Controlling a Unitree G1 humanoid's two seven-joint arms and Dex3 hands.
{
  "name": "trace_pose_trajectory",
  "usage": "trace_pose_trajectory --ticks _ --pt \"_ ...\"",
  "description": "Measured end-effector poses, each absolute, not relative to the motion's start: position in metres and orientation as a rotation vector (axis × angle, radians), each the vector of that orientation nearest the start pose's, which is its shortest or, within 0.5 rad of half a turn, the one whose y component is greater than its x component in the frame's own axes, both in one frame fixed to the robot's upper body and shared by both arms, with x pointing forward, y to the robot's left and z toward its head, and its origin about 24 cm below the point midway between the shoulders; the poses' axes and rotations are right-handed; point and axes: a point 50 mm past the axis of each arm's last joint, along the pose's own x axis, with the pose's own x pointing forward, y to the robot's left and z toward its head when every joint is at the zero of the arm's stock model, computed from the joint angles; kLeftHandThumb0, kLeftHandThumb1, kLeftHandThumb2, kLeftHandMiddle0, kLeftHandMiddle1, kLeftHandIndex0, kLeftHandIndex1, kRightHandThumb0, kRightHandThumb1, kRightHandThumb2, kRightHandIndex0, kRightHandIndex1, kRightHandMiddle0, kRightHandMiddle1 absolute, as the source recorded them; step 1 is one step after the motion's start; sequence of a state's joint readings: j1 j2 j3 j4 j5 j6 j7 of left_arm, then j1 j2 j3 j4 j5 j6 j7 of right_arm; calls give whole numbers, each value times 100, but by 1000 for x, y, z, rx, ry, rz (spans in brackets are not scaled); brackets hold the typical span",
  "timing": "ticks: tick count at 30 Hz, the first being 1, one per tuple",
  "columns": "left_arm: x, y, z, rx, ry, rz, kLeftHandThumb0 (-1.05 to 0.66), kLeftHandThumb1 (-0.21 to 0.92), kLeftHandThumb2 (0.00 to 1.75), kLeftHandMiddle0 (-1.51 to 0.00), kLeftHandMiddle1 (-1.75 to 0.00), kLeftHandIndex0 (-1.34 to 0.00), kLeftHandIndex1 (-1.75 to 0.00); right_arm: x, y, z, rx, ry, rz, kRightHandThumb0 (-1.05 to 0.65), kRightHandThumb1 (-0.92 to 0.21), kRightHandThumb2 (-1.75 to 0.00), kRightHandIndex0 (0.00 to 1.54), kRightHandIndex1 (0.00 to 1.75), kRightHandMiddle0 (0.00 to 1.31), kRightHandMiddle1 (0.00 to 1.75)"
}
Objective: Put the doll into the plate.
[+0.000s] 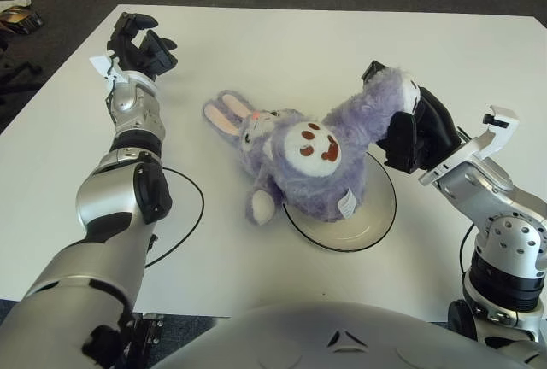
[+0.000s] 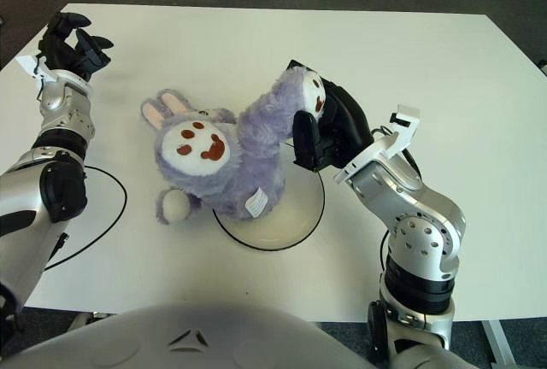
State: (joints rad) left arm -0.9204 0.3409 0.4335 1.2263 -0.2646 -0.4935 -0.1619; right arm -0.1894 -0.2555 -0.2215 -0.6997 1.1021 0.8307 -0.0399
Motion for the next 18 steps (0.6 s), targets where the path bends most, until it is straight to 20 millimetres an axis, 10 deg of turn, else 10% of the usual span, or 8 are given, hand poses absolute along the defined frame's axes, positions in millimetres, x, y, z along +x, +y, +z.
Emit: trace_pose_trajectory --ticks 18 --pt "379 251 121 -135 -279 203 -1 25 141 -55 -175 -54 -175 225 -152 203 468 -44 518 0 -23 -129 84 133 50 175"
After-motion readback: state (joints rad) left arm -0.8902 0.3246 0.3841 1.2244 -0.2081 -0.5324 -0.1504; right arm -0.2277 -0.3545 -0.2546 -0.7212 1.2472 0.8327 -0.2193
